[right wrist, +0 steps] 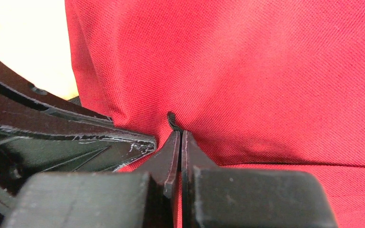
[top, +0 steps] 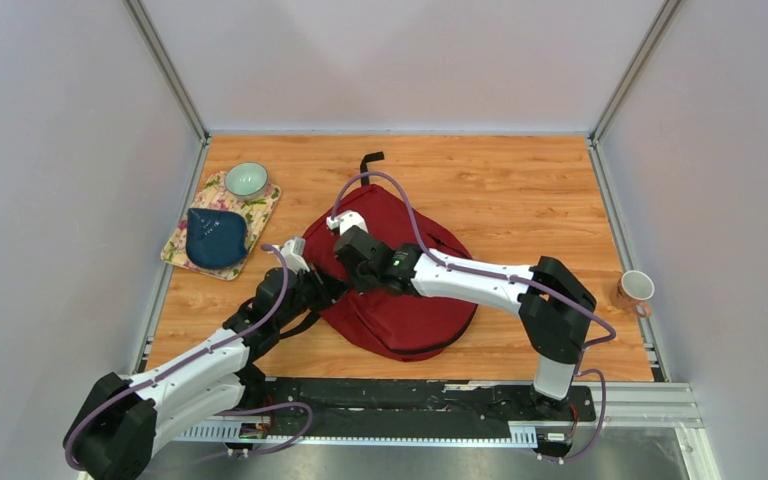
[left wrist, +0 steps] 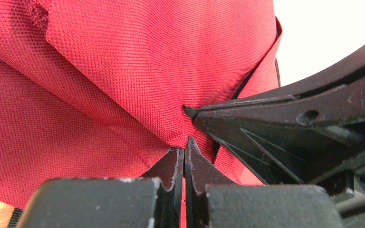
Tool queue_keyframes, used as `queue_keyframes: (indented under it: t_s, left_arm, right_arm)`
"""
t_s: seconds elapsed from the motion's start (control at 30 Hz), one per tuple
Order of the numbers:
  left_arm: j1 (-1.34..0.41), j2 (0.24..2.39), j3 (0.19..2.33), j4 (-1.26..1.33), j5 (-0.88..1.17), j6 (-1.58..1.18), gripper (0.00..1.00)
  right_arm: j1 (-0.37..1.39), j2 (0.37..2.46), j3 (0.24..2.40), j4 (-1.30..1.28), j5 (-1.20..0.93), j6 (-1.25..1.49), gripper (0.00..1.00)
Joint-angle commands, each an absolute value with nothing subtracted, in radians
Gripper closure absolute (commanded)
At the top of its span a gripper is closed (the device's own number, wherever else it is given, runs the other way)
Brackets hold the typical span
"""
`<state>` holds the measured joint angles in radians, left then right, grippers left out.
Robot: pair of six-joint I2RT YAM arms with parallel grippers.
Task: Pack the student bag
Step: Zip the student bag at the center of the board.
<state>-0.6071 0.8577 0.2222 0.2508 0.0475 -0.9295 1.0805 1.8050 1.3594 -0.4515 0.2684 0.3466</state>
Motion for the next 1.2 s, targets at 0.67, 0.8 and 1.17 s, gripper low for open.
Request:
queue_keyframes:
  t_s: [0.67, 0.8, 1.17]
  left_arm:
    - [-0.577, 0.695, 0.219, -0.086, 0.078, -0.738, 1.00]
    - [-0.539, 0.693, 0.232, -0.094, 0.115, -0.723, 1.00]
    - [-0.428, 0.696, 0.279, -0.164, 0.210, -0.666, 1.00]
  right_arm:
    - [0.790, 1.654, 1.241, -0.341, 0.202, 0.396, 1.00]
    - [0.779, 1.640, 1.230, -0.336, 0.202, 0.397, 1.00]
    - [0.680, 1.632, 1.226, -0.333, 0.216, 0.408, 1.00]
